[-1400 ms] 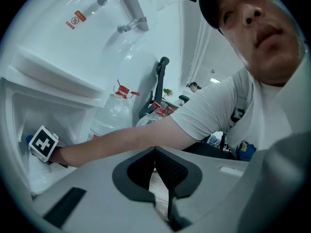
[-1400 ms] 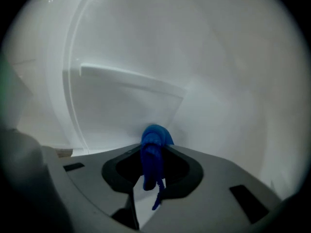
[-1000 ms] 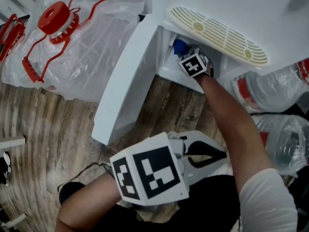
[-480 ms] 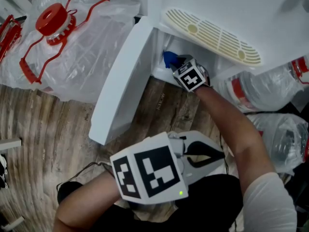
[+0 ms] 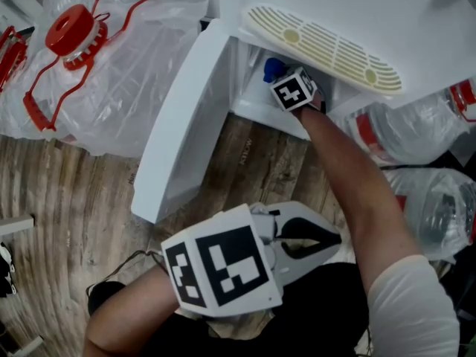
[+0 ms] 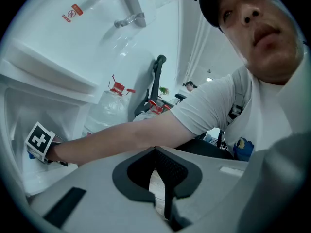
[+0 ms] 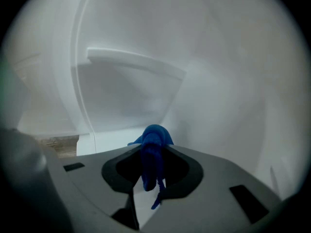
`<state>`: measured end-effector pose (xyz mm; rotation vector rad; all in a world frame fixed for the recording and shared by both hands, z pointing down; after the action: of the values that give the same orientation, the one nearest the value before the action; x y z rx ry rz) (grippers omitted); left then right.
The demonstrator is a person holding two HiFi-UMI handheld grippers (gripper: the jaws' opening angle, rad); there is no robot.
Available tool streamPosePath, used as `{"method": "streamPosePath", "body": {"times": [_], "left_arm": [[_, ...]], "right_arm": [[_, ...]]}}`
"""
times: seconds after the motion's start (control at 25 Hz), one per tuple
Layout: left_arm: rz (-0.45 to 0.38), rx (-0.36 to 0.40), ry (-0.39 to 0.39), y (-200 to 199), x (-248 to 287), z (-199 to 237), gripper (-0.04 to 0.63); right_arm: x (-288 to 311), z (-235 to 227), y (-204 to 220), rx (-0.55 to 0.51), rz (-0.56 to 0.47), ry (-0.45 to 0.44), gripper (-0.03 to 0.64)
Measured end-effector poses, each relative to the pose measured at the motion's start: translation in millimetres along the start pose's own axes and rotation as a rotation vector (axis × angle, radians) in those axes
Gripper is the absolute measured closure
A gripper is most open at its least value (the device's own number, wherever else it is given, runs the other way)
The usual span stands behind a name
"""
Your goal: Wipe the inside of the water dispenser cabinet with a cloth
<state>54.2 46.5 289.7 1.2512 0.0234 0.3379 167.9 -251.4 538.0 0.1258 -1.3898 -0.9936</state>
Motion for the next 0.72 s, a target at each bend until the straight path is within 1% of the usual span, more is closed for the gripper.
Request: {"method": "streamPosePath", "body": {"times": [0.16,0.36,0.56,0.72], "left_arm": [[-0.014,0.007,0.003,0.1,2.3,0.4,0.592],[-0.011,0.01,0.013,-0.9,2.2,-0.6,0.592],[-0.014,0.013,0.017,-2.6,-0.2,-1.9,0.592],[-0.014,0.023,0.023,-5.8,0.3,-4.0,0.592]], "right_arm": [[4.4,-1.7,4.4,0.016,0.042,0.007,0.532],[-3.4,7.8,13.1,0.016,0.07,-0.038,0.534],[-24.7,21.4,20.4,0.054,0.047,-0.101,0.533],[-42.2,26.4,28.6,0.092,0.054,-0.104,0.532]]}}
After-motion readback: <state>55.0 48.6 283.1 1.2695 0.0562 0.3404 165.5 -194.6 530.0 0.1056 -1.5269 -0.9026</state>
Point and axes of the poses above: the fingertips, and each gripper's own axes: x forward along the fingers, z to its left, y out of its underside, the point moved 9 cm from there along -x, backward along the fingers, and after that the axes turned 8 degrees about x, right-handed, at the moved point
